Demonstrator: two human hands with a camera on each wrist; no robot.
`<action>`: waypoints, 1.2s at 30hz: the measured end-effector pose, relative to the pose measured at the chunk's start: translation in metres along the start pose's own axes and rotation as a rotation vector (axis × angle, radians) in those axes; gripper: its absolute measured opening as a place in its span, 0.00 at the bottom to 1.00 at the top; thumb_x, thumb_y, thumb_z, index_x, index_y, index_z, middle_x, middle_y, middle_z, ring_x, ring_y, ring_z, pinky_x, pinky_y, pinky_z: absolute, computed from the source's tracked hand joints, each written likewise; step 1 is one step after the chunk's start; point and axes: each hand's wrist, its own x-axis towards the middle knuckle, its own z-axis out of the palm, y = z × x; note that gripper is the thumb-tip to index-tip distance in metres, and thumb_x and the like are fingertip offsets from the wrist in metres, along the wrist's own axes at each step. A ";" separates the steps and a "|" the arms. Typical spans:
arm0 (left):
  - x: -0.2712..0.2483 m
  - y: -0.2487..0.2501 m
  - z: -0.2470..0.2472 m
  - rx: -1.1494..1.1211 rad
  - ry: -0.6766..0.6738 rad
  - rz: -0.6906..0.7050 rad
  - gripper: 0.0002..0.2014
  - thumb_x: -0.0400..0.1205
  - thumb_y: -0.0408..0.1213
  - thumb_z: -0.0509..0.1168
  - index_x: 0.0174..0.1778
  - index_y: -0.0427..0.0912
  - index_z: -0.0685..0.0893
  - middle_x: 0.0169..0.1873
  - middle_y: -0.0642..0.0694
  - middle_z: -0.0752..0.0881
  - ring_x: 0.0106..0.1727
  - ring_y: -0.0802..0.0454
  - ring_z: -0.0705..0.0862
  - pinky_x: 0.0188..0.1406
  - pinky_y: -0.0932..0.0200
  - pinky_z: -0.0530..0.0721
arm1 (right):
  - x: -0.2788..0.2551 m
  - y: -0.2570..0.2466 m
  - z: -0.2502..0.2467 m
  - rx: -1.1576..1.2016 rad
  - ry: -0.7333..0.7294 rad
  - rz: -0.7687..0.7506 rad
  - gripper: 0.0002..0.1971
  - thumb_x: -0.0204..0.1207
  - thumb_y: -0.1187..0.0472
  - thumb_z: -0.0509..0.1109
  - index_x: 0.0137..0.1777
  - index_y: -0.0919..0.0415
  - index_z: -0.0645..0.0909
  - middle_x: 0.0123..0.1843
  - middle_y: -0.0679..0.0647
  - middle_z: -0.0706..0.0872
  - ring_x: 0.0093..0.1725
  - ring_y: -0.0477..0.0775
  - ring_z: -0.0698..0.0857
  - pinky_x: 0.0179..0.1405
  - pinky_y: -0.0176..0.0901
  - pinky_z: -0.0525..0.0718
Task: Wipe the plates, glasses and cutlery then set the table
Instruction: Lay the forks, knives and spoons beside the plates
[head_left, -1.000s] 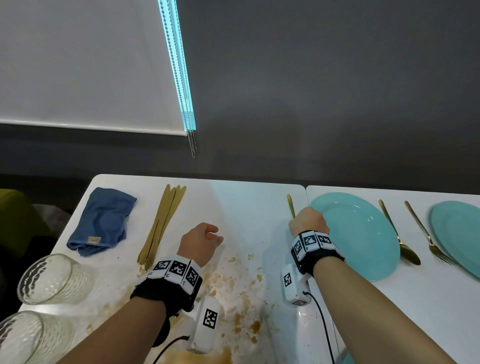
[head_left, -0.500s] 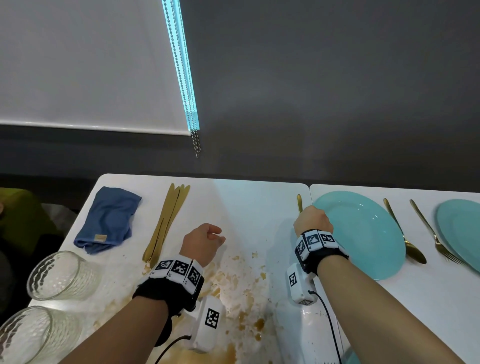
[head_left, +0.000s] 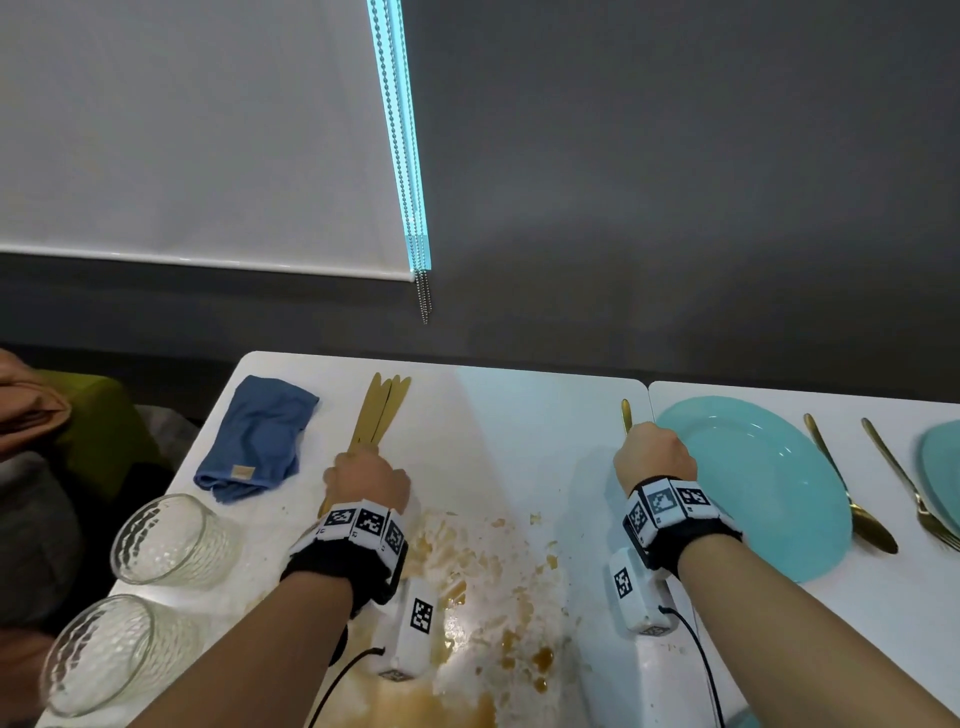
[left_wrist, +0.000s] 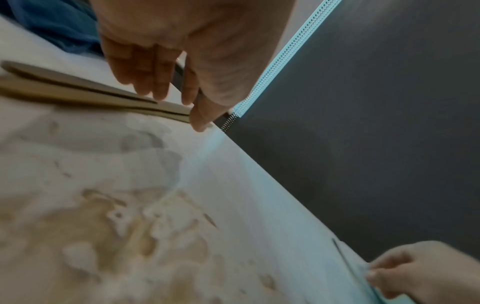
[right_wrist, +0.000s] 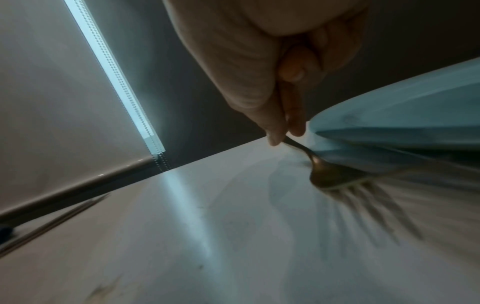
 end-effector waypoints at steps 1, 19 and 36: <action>0.004 -0.004 -0.001 0.023 0.025 -0.046 0.20 0.80 0.37 0.63 0.67 0.36 0.72 0.65 0.34 0.76 0.66 0.36 0.74 0.64 0.48 0.74 | -0.002 -0.002 -0.002 -0.001 -0.006 -0.018 0.11 0.79 0.67 0.58 0.52 0.66 0.82 0.52 0.61 0.87 0.51 0.62 0.85 0.43 0.44 0.79; 0.045 -0.024 -0.003 0.219 -0.090 0.001 0.14 0.80 0.36 0.67 0.57 0.31 0.79 0.57 0.36 0.84 0.58 0.41 0.84 0.52 0.56 0.82 | -0.029 -0.032 -0.002 -0.044 -0.117 -0.267 0.05 0.76 0.68 0.60 0.43 0.60 0.77 0.52 0.59 0.86 0.45 0.60 0.81 0.39 0.41 0.73; 0.048 -0.009 -0.008 0.311 -0.210 0.059 0.17 0.85 0.32 0.58 0.68 0.30 0.76 0.66 0.35 0.80 0.68 0.41 0.79 0.63 0.56 0.77 | -0.034 -0.027 0.008 -0.028 -0.180 -0.297 0.15 0.79 0.63 0.59 0.62 0.60 0.80 0.60 0.57 0.85 0.59 0.59 0.83 0.54 0.45 0.80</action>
